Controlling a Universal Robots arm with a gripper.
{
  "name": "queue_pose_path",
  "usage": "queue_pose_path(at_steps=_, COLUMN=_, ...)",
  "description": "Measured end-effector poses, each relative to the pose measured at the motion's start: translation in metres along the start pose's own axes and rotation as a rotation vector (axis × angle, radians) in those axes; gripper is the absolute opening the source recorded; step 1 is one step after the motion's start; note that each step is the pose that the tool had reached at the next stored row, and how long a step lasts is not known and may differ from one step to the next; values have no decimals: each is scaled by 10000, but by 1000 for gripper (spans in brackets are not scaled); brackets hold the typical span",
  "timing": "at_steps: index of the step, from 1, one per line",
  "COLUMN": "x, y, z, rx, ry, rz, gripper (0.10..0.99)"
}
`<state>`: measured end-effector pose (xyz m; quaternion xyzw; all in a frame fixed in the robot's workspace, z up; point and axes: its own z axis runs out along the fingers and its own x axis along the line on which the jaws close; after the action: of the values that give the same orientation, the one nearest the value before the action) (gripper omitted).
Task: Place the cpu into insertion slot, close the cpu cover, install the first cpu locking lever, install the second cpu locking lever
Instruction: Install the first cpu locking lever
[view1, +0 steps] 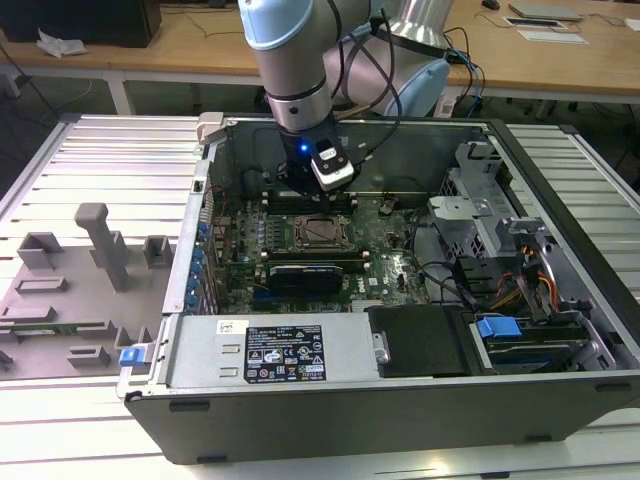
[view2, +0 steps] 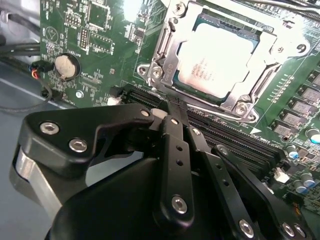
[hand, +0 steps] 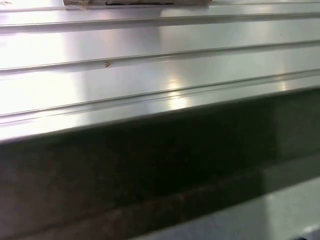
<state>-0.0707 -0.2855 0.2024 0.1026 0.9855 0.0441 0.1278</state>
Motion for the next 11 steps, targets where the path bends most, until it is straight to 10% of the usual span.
queue_pose_path(at_steps=11, x=9, y=17, z=21, rx=110, ry=-51, rz=432, gripper=106)
